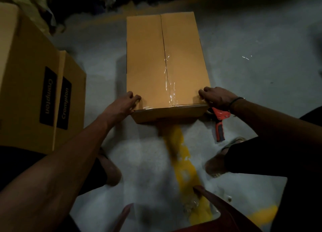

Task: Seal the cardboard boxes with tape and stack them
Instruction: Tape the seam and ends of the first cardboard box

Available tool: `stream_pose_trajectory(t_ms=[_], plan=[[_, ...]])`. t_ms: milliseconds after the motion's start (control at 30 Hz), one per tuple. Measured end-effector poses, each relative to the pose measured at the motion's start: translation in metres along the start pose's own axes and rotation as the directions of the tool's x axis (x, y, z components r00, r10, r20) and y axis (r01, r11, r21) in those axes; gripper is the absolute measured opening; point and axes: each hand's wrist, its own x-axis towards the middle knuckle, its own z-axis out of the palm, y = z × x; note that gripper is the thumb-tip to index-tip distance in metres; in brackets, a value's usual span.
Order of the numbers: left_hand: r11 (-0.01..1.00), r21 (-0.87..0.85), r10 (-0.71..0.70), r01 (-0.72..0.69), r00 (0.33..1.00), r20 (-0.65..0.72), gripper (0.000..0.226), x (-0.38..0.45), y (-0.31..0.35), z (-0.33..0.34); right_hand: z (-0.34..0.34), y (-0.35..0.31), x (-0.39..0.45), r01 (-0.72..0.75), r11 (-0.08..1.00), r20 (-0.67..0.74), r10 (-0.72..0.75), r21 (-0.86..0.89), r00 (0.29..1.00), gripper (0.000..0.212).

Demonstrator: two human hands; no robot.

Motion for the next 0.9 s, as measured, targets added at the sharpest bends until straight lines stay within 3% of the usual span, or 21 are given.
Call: stream_pose_trajectory(t_ms=[100, 200, 300, 367, 500, 567, 733, 900], plan=[[0.999, -0.031, 0.018, -0.018, 1.0, 0.016, 0.073, 0.001, -0.003, -0.001, 0.001, 0.0, 0.004, 0.037, 0.999, 0.04, -0.037, 0.002, 0.999, 0.038], [0.993, -0.106, -0.043, 0.042, 0.999, -0.011, 0.073, -0.003, -0.005, 0.003, 0.002, -0.004, 0.007, -0.056, 0.995, 0.073, 0.05, 0.08, 0.996, 0.04], [0.955, -0.227, -0.213, 0.192, 0.974, -0.072, 0.069, -0.008, 0.003, 0.01, 0.01, -0.009, 0.007, -0.19, 0.969, 0.065, 0.182, 0.158, 0.981, 0.04], [0.88, -0.355, -0.375, 0.315, 0.92, -0.113, 0.069, -0.012, 0.014, 0.012, 0.013, -0.011, 0.007, -0.248, 0.952, 0.051, 0.243, 0.18, 0.969, 0.04], [0.717, -0.534, -0.552, 0.448, 0.833, -0.042, 0.074, -0.015, 0.025, 0.017, 0.007, -0.009, 0.006, -0.311, 0.918, 0.1, 0.295, 0.246, 0.95, 0.046], [0.732, -0.533, -0.535, 0.424, 0.842, -0.066, 0.07, -0.019, 0.023, 0.019, 0.004, -0.005, 0.003, -0.292, 0.922, 0.119, 0.27, 0.253, 0.956, 0.053], [0.891, -0.375, -0.329, 0.257, 0.934, -0.14, 0.062, -0.032, 0.012, 0.023, 0.001, -0.004, -0.006, -0.201, 0.965, 0.055, 0.195, 0.167, 0.979, 0.055], [0.91, -0.341, -0.295, 0.235, 0.945, -0.138, 0.052, -0.023, 0.017, 0.019, 0.007, -0.006, -0.004, -0.189, 0.97, 0.001, 0.191, 0.154, 0.982, 0.045]])
